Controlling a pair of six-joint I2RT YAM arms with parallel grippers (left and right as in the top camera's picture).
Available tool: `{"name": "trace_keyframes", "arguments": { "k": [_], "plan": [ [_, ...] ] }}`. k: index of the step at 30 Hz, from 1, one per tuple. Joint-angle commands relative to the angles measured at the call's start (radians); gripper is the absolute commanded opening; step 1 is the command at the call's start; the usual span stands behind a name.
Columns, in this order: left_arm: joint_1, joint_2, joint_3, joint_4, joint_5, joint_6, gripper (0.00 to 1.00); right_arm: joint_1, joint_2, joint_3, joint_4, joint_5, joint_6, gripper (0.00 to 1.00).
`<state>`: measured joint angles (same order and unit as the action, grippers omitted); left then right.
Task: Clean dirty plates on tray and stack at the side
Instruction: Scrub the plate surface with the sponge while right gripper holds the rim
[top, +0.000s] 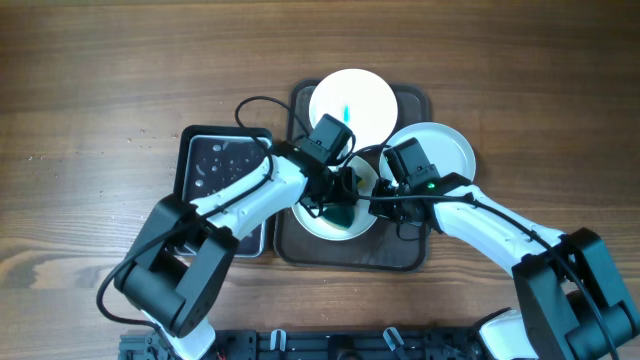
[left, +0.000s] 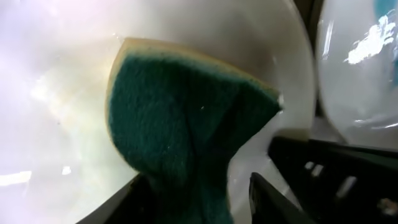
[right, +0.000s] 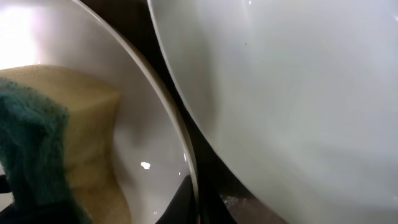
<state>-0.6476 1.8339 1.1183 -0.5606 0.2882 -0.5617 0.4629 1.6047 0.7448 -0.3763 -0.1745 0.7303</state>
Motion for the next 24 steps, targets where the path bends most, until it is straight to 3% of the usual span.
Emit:
{"name": "trace_keyframes", "arguments": {
  "k": [1,2,4,6,10,17,22,24],
  "plan": [
    [-0.052,0.017,-0.008,-0.019,-0.107,0.032,0.47,0.002,0.017,0.001,-0.001,0.029,0.003,0.04],
    [-0.063,0.022,-0.008,-0.019,-0.131,0.031,0.44,0.002,0.017,0.001,-0.001,0.029,0.003,0.04],
    [-0.080,0.042,-0.008,-0.019,-0.186,0.030,0.27,0.002,0.017,0.001,-0.001,0.029,0.003,0.04],
    [-0.084,0.058,-0.008,-0.023,-0.196,0.029,0.04,0.002,0.017,0.001,-0.002,0.028,0.003,0.04],
    [-0.057,0.046,-0.005,-0.027,-0.197,-0.002,0.04,0.002,0.017,0.001,-0.003,0.025,0.003,0.05],
    [0.103,-0.003,-0.005,-0.040,-0.204,-0.015,0.04,0.002,0.017,0.001,-0.002,0.025,0.003,0.04],
    [0.134,-0.003,-0.005,-0.074,-0.344,0.008,0.04,0.002,0.017,0.001,-0.002,0.025,0.003,0.04],
    [0.132,-0.003,-0.005,-0.071,-0.323,0.007,0.04,0.002,0.017,0.001,-0.002,0.025,0.003,0.04]
  ]
}}
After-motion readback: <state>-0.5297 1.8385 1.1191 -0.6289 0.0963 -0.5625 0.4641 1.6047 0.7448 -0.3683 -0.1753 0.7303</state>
